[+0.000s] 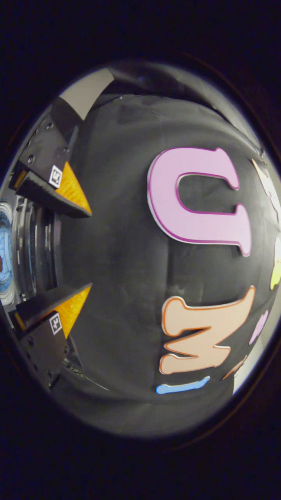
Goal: Put the clothes into the washing machine and then close the washing machine lid.
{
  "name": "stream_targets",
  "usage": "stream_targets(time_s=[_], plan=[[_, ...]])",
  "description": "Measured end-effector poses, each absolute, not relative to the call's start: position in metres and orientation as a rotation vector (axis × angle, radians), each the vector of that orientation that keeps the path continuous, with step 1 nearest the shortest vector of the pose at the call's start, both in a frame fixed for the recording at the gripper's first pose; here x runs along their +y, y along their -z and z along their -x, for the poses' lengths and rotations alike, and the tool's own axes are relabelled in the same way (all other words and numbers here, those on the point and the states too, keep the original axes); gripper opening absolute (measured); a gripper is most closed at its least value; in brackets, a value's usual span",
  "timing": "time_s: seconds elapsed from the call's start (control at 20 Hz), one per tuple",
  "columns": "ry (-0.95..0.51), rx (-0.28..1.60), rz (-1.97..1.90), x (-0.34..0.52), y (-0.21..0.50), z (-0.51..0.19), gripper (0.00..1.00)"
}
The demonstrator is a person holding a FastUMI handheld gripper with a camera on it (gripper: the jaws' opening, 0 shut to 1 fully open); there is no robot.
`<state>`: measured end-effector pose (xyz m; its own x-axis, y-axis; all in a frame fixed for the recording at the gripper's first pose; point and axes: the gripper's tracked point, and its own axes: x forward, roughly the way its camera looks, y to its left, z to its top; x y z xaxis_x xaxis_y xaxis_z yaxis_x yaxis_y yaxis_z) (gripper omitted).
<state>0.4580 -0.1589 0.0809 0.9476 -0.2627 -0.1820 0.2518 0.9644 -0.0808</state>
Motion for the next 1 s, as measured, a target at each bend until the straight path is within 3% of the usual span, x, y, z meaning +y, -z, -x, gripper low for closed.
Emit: stream_targets(time_s=[1.0], plan=[[0.246,0.093,0.070,-0.145,-0.082,-0.383,1.00]])
